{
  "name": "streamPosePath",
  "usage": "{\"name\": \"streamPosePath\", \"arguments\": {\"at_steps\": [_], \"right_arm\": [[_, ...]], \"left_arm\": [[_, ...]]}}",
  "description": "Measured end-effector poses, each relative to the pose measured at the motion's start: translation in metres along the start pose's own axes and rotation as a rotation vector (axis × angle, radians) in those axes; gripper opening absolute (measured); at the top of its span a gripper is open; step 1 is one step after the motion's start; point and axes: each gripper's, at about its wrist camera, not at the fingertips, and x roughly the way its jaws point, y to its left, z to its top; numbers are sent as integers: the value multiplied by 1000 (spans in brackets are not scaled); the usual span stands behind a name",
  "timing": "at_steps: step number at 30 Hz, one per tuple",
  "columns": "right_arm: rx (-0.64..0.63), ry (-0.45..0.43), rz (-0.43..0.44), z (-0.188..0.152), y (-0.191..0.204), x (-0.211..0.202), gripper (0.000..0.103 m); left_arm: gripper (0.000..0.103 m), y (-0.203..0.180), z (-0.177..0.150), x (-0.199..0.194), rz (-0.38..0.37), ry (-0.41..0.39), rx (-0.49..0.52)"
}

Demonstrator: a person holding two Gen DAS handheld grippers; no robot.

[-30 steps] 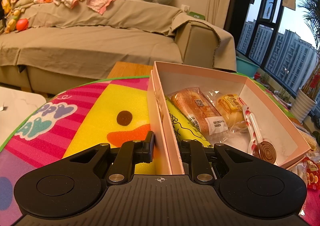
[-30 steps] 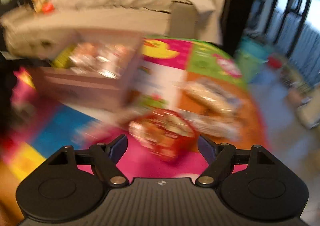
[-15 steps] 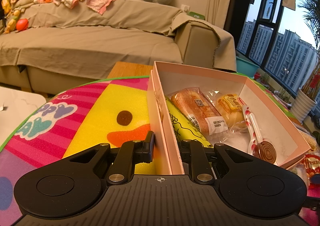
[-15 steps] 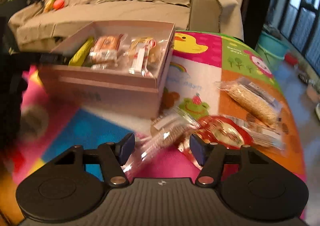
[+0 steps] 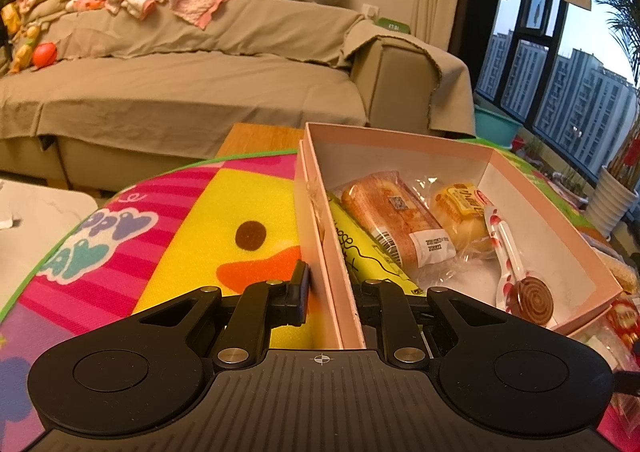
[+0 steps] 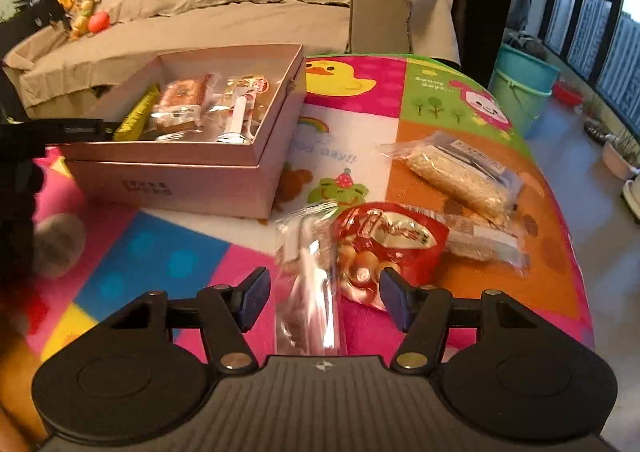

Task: Organize objects
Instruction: 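Grasp the clear wrapped packet with the right gripper, then carry the clear packet into the pink box and release it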

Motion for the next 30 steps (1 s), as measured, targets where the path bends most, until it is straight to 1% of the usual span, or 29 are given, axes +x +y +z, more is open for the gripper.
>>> {"name": "streamPosePath", "arguments": {"at_steps": [2,4,5,6,7,8,12,16,19,23,25,27,30], "right_arm": [[-38,-16,-45,1,11,6,60],[-66,-23,-55,1,20,8,59],[-78,-25,-55,2,23,8,52],[-96,-27,-54,1,26,8,39],[-108,-19,-42,2,27,9,36],[-108,-5,-27,2,27,10,37],[-112,-3,-31,1,29,8,36],[-101,20,-16,0,30,4,36],[-84,55,22,-3,28,-4,36],[-69,64,21,-4,26,-20,36],[-65,32,12,4,26,-33,36],[-61,-26,10,17,27,-51,36],[-64,-144,20,46,31,-82,36]], "left_arm": [[18,-1,0,-1,5,-1,4],[18,-2,1,-1,10,-1,5],[17,-2,1,-1,11,-1,5],[17,-2,1,-1,11,-1,5],[17,-1,1,0,10,-1,4],[17,-1,0,0,10,-2,3],[17,0,0,1,7,-6,-2],[18,2,0,0,-3,-7,-6],[18,2,-1,0,-4,-13,-2],[18,1,-2,0,-1,-18,3],[18,1,-2,0,-3,-18,1],[18,1,-2,0,-4,-18,-1],[18,1,-2,0,-8,-19,-4]]}}
